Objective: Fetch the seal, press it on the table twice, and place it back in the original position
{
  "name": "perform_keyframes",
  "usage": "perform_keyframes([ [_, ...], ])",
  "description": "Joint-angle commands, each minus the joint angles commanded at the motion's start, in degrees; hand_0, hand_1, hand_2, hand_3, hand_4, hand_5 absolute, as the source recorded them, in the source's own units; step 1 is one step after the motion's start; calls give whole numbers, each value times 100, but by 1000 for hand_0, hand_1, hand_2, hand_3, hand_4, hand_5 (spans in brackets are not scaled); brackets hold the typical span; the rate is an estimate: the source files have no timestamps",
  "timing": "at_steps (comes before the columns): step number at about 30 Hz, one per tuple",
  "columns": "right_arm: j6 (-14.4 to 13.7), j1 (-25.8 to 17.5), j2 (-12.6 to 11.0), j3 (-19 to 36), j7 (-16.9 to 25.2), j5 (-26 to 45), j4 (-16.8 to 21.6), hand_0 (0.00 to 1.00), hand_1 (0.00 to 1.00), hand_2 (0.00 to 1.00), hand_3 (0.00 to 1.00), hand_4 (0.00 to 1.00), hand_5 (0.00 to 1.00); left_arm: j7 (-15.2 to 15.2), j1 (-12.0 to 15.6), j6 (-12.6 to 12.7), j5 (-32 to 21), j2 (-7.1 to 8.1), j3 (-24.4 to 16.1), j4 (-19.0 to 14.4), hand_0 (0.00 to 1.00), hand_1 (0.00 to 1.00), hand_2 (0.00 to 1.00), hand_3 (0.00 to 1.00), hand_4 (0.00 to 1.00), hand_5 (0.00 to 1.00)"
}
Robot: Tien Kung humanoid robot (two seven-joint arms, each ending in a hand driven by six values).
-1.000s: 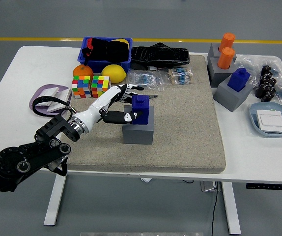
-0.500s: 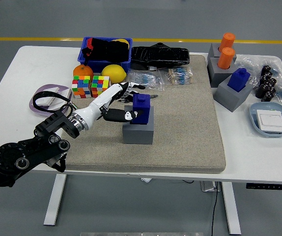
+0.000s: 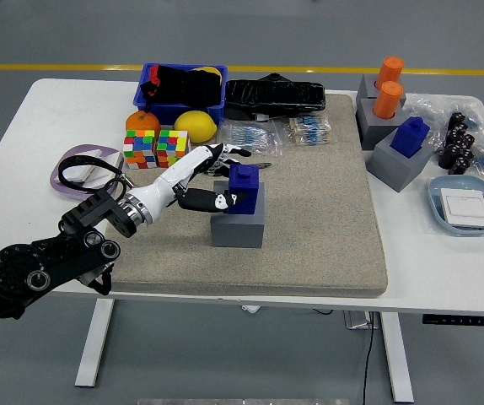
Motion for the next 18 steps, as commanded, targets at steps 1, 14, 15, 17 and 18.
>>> perform_keyframes([
  [1,0,0,-1,1,2,-1,0,785,685,666,622,808,440,-4,2,7,-2,-5,3,3,655,584,554,799,624,2],
  [14,-6,-4,-7,12,1,-9,0,785,685,665,620,808,440,-5,-65,45,26,52,1,-4,661,581,551,798,617,2],
  [15,-6,-3,-7,16,1,-11,0,785,685,665,620,808,440,-2,-72,40,31,57,1,-2,661,581,551,798,617,2],
  [17,-1,-1,-8,13,3,-3,0,785,685,665,620,808,440,11,-90,26,47,69,6,9,661,581,551,798,617,2],
  [18,0,0,-8,17,6,-4,0,785,685,665,621,808,440,18,-98,15,55,76,8,12,662,581,550,796,610,2],
])
